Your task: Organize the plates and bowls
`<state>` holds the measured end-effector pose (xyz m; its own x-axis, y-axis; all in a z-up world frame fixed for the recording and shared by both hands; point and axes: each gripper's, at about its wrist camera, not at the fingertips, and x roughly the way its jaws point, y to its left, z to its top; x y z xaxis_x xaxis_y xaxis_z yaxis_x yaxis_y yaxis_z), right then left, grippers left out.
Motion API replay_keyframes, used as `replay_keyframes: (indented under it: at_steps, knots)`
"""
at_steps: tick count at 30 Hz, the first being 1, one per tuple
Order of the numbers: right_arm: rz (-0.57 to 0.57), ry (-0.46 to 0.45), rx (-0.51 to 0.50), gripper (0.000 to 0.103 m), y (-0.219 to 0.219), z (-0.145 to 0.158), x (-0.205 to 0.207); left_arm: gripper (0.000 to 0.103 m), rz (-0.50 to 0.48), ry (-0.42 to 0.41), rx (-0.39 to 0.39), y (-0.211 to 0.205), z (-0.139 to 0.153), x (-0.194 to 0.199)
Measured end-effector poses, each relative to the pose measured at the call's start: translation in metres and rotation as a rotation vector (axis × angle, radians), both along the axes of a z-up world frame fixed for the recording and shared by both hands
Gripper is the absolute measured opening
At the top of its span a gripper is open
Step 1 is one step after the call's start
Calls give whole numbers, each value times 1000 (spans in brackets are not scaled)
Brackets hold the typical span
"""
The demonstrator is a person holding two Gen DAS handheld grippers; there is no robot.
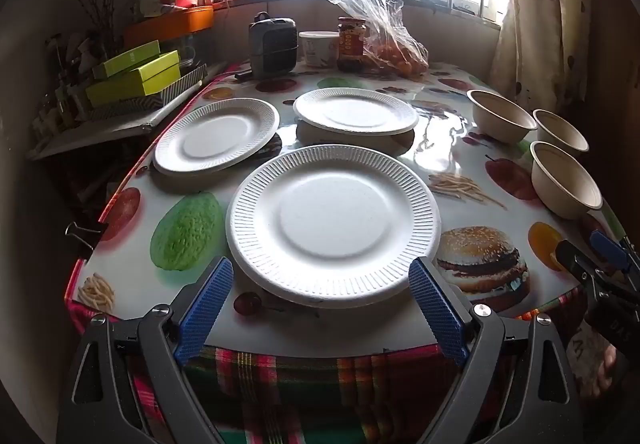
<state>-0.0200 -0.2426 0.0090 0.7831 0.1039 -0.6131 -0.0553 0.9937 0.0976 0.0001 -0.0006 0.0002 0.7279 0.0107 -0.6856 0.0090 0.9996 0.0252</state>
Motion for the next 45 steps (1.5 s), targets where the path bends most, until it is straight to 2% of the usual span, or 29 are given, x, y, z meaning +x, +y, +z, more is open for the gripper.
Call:
replay_keyframes:
  at_steps: [7, 13, 20, 31, 45]
  knots:
    - [3, -10, -3, 83, 0, 0, 0, 90, 0, 1, 0, -5, 1, 2]
    - [14, -25, -7, 83, 3, 5, -3, 90, 11, 8, -36, 10, 6, 2]
    - [31, -39, -3, 83, 5, 6, 0, 90, 41, 38, -63, 6, 1, 3]
    - [32, -40, -5, 83, 6, 6, 1, 90, 20, 15, -20, -1, 6, 4]
    - [31, -30, -17, 83, 9, 4, 7, 90, 6, 10, -27, -3, 6, 6]
